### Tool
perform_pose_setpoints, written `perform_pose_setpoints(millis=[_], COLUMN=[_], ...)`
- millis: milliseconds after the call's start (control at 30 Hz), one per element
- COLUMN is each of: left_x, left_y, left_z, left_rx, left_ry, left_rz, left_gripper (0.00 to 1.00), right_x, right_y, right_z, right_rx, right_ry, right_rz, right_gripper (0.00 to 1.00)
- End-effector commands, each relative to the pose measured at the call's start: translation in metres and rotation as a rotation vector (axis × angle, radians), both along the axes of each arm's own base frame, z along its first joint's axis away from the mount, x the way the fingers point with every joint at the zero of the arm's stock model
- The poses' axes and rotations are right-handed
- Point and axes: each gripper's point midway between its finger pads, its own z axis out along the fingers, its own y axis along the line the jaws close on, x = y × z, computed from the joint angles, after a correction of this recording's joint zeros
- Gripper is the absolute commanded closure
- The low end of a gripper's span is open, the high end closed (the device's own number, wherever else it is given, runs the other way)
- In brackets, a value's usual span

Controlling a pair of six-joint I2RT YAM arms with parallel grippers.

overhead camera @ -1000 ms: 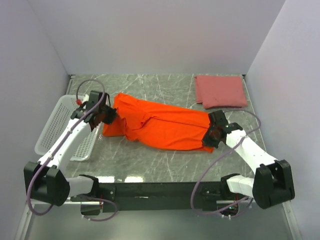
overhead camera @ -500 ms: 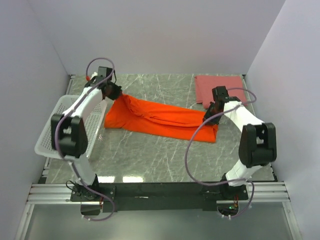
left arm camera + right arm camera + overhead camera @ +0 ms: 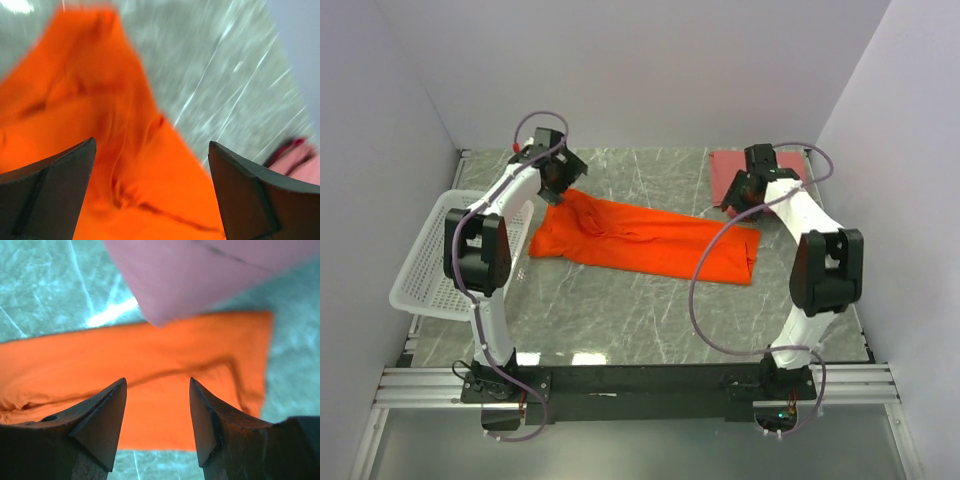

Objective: Fold and stack the t-shirts
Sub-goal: Fold the tshirt

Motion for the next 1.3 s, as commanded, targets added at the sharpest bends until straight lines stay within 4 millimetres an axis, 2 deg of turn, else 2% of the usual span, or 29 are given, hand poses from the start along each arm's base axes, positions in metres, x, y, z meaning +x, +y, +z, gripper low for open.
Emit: perform_pose_setpoints(millis=[0,33,67,100,200,267,300,333,367,433,467,533,567,600,633,667,733,767,800,833,867,933,967,1000,1100,1133,1200,1233,1267], left_x=[-0.037,-0.05,-0.057,-0.07,-0.08,-0.075,-0.071,-0.06,-0.053,-0.029,-0.02,-0.006,0.012,0.022,0.029,0.047,0.068,0.07,0.085,0.088,0.092,0.091,0.098,0.098,0.104,0.104,0.1,0.097,0.092], left_y=[-0.032,-0.032,-0.034,-0.037,-0.042,-0.04,-0.041,-0.043,-0.044,-0.046,-0.05,-0.059,-0.069,-0.075,-0.081,-0.097,-0.119,-0.129,-0.148,-0.158,-0.168,-0.186,-0.194,-0.197,-0.201,-0.201,-0.203,-0.201,-0.202], left_z=[0.005,-0.011,-0.012,-0.029,-0.046,-0.062,-0.068,-0.064,-0.077,-0.083,-0.082,-0.085,-0.084,-0.084,-0.103,-0.083,-0.076,-0.1,-0.075,-0.093,-0.088,-0.086,-0.073,-0.071,-0.043,-0.02,0.007,0.044,0.06], left_rx=[-0.009,-0.001,-0.008,-0.009,-0.009,0.015,0.018,0.023,0.035,0.057,0.063,0.069,0.078,0.084,0.098,0.076,0.06,0.084,0.045,0.029,0.011,-0.055,-0.067,-0.072,-0.013,0.001,0.025,0.033,0.059], left_ry=[0.032,0.079,0.086,0.125,0.147,0.163,0.165,0.142,0.152,0.135,0.123,0.111,0.078,0.051,0.065,0.004,-0.07,-0.059,-0.143,-0.142,-0.176,-0.226,-0.301,-0.32,-0.387,-0.423,-0.473,-0.526,-0.55], left_rz=[-0.09,-0.095,-0.093,-0.103,-0.11,-0.09,-0.09,-0.083,-0.09,-0.078,-0.092,-0.118,-0.141,-0.156,-0.185,-0.231,-0.315,-0.382,-0.443,-0.481,-0.511,-0.581,-0.597,-0.614,-0.637,-0.632,-0.65,-0.641,-0.653], left_gripper=[0.01,0.01,0.01,0.01,0.0,0.01,0.01,0.01,0.01,0.01,0.0,0.01,0.01,0.01,0.01,0.0,0.01,0.01,0.01,0.01,0.01,0.01,0.01,0.01,0.01,0.01,0.01,0.0,0.01], right_x=[0.028,0.03,0.032,0.037,0.036,0.032,0.022,0.019,0.005,-0.009,-0.027,-0.044,-0.067,-0.076,-0.091,-0.121,-0.148,-0.183,-0.2,-0.21,-0.235,-0.246,-0.254,-0.253,-0.252,-0.25,-0.242,-0.238,-0.236], right_y=[0.023,0.027,0.034,0.039,0.046,0.047,0.047,0.05,0.049,0.052,0.051,0.056,0.059,0.065,0.079,0.086,0.106,0.121,0.142,0.157,0.175,0.196,0.209,0.213,0.215,0.212,0.21,0.208,0.208], right_z=[-0.007,-0.021,-0.022,-0.029,-0.047,-0.056,-0.066,-0.069,-0.081,-0.089,-0.101,-0.099,-0.107,-0.098,-0.097,-0.106,-0.096,-0.106,-0.095,-0.092,-0.093,-0.08,-0.072,-0.064,-0.05,-0.046,-0.029,-0.024,-0.017], right_rx=[0.016,0.011,0.004,0.0,0.008,0.015,0.019,0.035,0.037,0.048,0.045,0.032,0.044,0.062,0.075,0.095,0.136,0.153,0.227,0.276,0.29,0.314,0.3,0.287,0.262,0.247,0.234,0.223,0.226], right_ry=[-0.03,0.005,0.006,0.017,0.062,0.076,0.101,0.102,0.139,0.168,0.211,0.226,0.276,0.267,0.273,0.327,0.311,0.357,0.347,0.34,0.359,0.308,0.283,0.253,0.199,0.183,0.12,0.098,0.068], right_rz=[0.1,0.111,0.143,0.151,0.161,0.151,0.15,0.153,0.153,0.157,0.159,0.179,0.195,0.214,0.252,0.282,0.339,0.402,0.465,0.494,0.576,0.653,0.721,0.749,0.783,0.775,0.769,0.754,0.758], right_gripper=[0.39,0.39,0.39,0.39,0.39,0.39,0.39,0.39,0.39,0.39,0.39,0.38,0.38,0.38,0.38,0.38,0.38,0.38,0.38,0.38,0.38,0.38,0.38,0.38,0.38,0.38,0.38,0.38,0.37])
